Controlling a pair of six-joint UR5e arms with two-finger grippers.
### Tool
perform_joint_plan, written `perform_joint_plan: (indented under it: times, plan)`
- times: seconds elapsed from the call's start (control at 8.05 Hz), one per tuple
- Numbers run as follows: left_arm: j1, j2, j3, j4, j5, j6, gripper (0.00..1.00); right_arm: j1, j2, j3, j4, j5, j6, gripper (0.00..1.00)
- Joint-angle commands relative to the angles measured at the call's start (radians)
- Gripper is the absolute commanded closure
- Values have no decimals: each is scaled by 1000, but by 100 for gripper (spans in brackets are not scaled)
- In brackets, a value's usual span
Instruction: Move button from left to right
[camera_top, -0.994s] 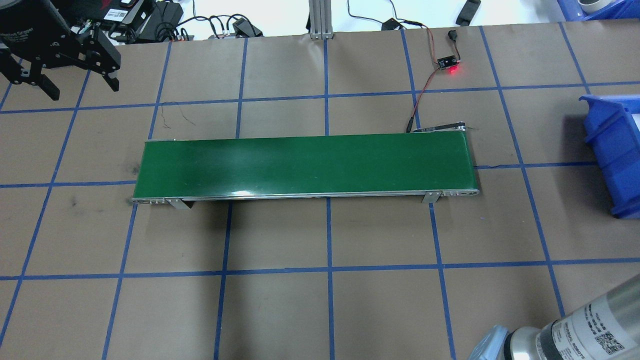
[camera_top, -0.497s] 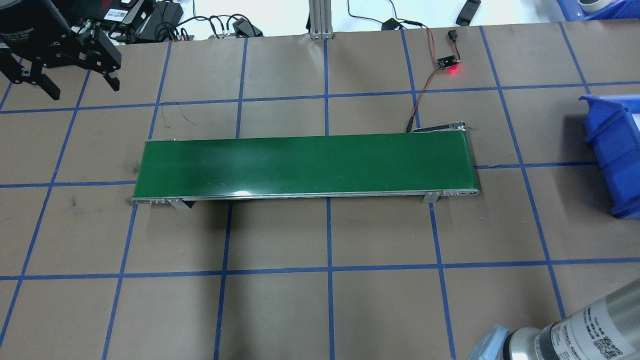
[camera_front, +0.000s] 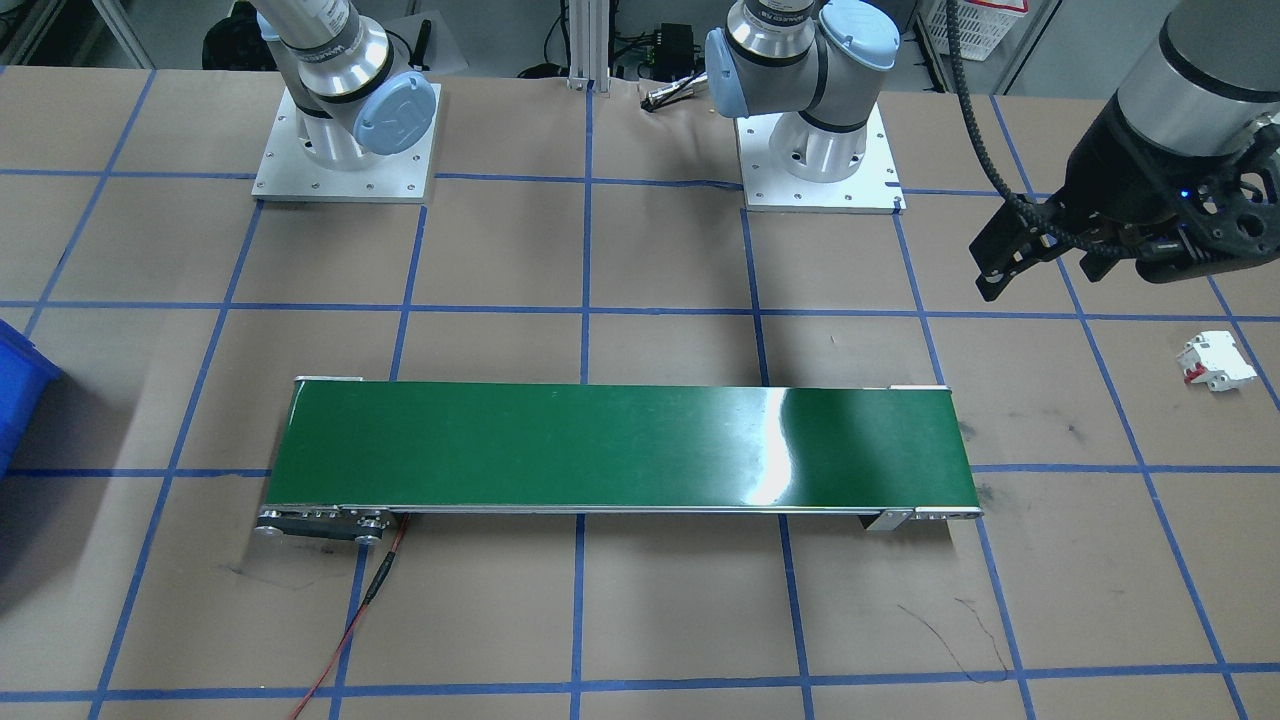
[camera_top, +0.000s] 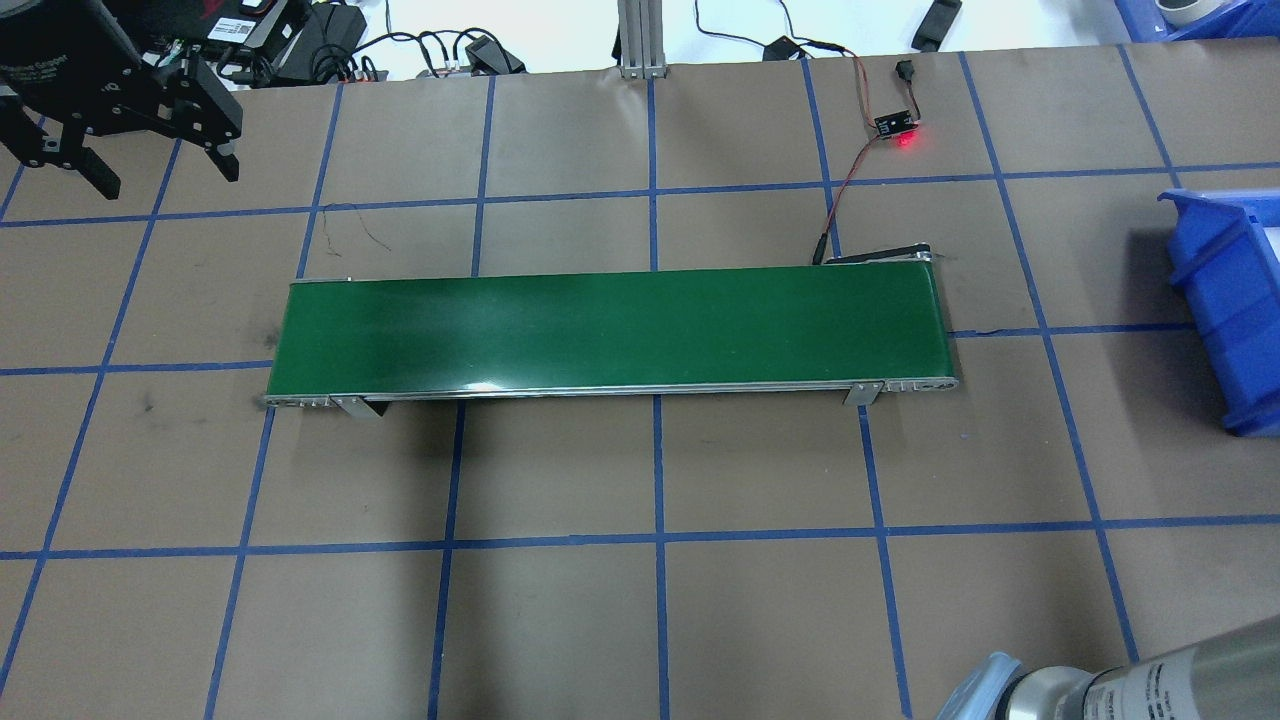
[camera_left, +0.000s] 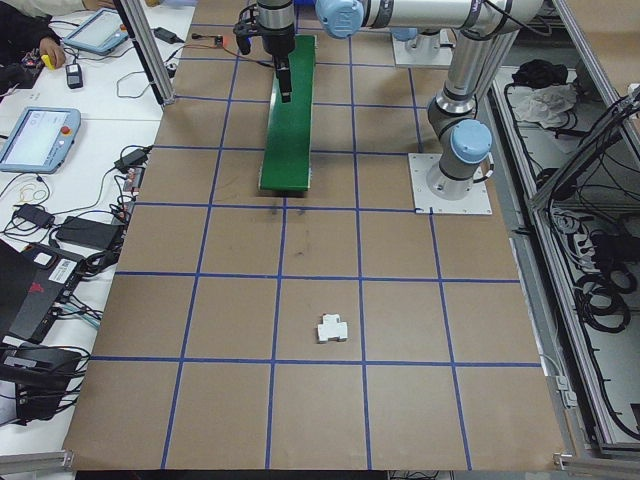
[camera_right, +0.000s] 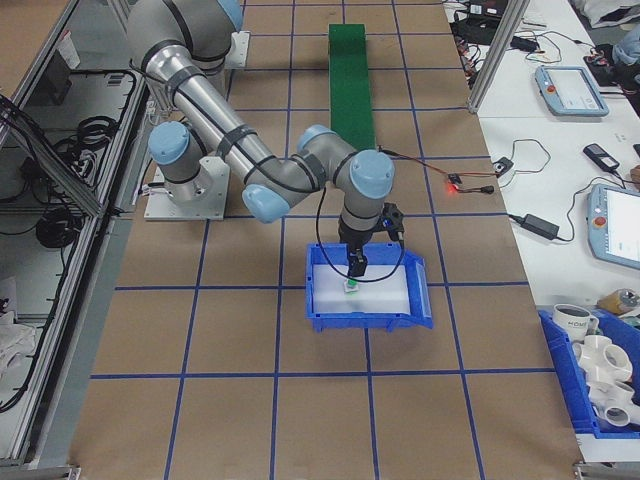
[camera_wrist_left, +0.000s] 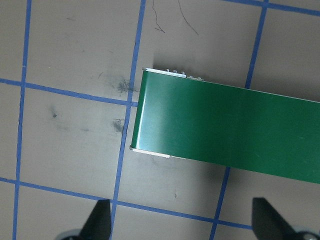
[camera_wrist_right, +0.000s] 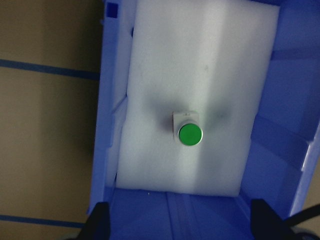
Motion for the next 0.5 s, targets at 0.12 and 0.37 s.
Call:
perform_joint_plan:
  times: [0.12, 0.37]
  plan:
    - [0, 0, 1, 0, -1, 0, 0, 181, -155, -12, 90, 68, 128, 0]
    - [0, 2, 3, 2, 1, 0, 0, 354, -181, -18, 86, 88, 363, 0]
